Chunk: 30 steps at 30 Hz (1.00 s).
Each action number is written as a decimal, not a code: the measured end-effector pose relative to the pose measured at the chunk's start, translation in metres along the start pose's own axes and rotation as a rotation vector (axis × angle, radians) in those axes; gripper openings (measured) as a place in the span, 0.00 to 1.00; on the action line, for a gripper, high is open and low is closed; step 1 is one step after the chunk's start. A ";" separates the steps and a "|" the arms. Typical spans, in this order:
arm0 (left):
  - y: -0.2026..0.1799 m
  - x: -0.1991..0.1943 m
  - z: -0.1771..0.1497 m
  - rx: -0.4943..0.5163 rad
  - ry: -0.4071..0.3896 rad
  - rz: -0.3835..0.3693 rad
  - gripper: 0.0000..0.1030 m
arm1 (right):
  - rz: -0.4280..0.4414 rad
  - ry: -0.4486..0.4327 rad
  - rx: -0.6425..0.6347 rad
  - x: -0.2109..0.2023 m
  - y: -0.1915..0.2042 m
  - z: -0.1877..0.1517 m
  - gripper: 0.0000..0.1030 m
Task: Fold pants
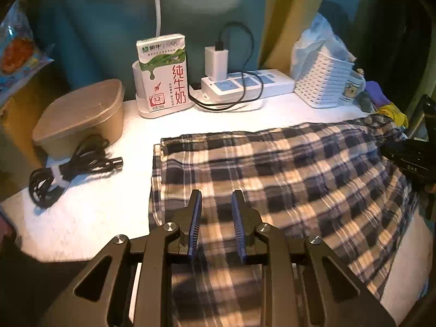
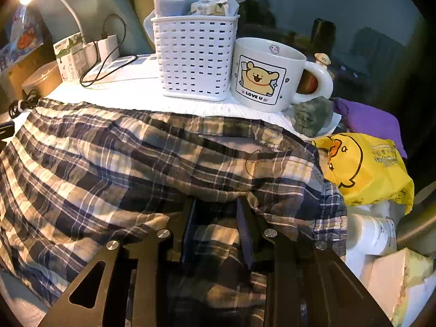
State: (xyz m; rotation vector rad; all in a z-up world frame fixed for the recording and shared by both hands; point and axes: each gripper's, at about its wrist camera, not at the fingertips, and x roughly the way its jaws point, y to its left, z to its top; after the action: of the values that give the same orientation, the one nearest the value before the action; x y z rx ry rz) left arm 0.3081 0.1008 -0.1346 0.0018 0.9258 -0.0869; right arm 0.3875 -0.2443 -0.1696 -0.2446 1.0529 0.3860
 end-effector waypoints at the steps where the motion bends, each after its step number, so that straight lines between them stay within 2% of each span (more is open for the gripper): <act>1: 0.002 0.004 0.003 -0.001 0.004 -0.002 0.21 | 0.006 0.004 0.008 0.000 -0.002 0.002 0.30; 3: 0.005 0.011 0.009 0.000 0.008 -0.001 0.21 | 0.020 0.001 0.046 -0.005 -0.006 0.007 0.30; 5: 0.008 0.017 0.013 0.004 0.005 -0.007 0.21 | 0.024 -0.053 0.073 -0.020 -0.009 0.012 0.30; 8: 0.012 0.027 0.017 -0.004 0.010 -0.014 0.21 | 0.041 -0.087 0.066 -0.027 -0.004 0.024 0.30; 12: 0.018 0.035 0.017 -0.028 0.001 -0.032 0.21 | 0.012 -0.056 0.049 -0.010 0.006 0.036 0.30; 17: 0.026 0.045 0.014 -0.044 0.011 -0.060 0.21 | -0.053 0.016 0.075 0.018 -0.003 0.038 0.30; 21: 0.029 0.047 0.011 -0.068 0.001 -0.089 0.21 | -0.073 0.020 0.092 0.026 -0.010 0.038 0.30; 25: 0.033 0.040 0.012 -0.086 -0.012 -0.078 0.21 | -0.094 0.018 0.116 0.025 -0.009 0.041 0.30; 30: 0.036 0.014 0.015 -0.101 -0.071 -0.060 0.21 | -0.092 -0.019 0.132 0.001 -0.002 0.039 0.31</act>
State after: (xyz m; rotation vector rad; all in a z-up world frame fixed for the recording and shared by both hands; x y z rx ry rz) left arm 0.3314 0.1351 -0.1384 -0.1217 0.8582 -0.0950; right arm 0.4197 -0.2316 -0.1517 -0.1702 1.0406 0.2340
